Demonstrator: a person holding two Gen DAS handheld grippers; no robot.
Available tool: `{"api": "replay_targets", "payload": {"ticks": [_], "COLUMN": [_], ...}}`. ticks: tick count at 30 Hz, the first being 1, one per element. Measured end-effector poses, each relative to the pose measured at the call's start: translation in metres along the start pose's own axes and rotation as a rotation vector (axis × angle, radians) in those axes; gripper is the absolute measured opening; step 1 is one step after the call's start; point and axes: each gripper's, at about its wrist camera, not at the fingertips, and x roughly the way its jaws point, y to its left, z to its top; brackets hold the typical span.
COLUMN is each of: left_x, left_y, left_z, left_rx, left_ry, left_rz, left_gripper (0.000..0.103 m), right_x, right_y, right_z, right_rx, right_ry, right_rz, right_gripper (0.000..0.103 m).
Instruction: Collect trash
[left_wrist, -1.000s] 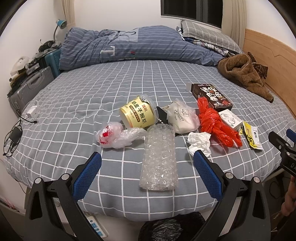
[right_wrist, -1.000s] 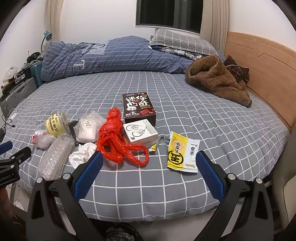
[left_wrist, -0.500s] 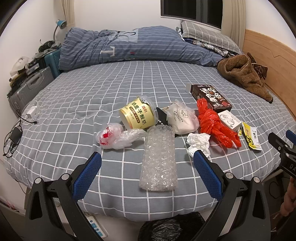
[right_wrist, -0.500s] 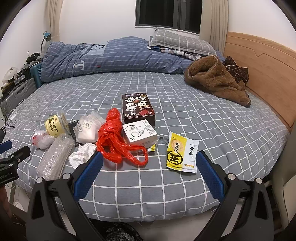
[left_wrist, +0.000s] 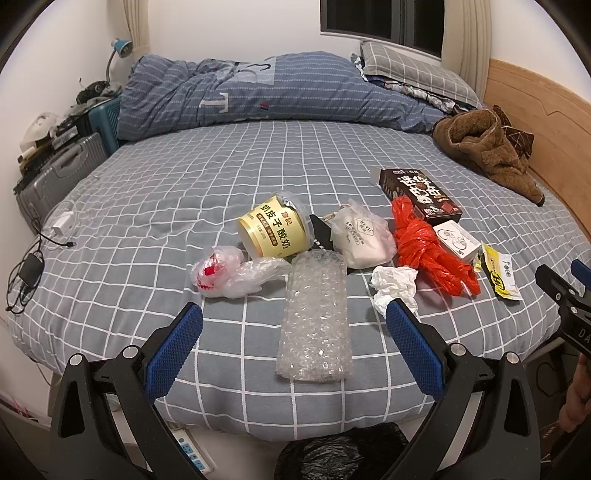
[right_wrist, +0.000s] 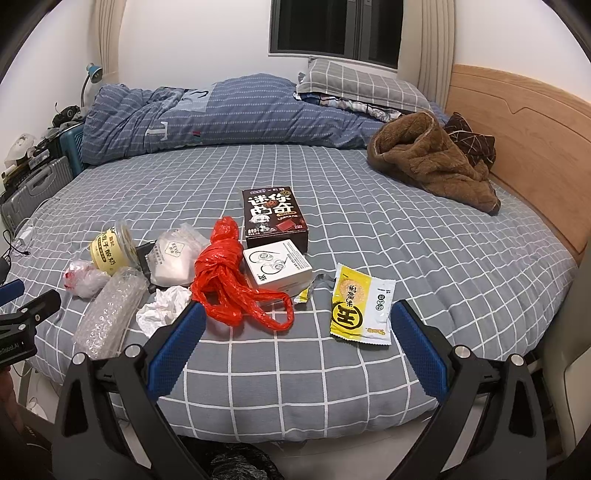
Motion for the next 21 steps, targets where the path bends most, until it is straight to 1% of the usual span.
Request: {"api": "replay_targets", "payload": {"ticks": [15, 21], "left_x": [-0.0001, 0.0075], "left_y": [-0.0004, -0.0014], "left_z": [0.0004, -0.0016], "left_rx": [-0.004, -0.003], "left_ry": [0.002, 0.021], "left_rz": [-0.001, 0.000], "left_gripper": [0.097, 0.097], "right_x": [0.0004, 0.0070], "right_y": [0.0012, -0.0008], "right_z": [-0.0015, 0.0003], "right_rx": [0.001, -0.007], "right_ry": [0.000, 0.013], "right_rz": [0.000, -0.005], "right_gripper": [0.096, 0.096]}}
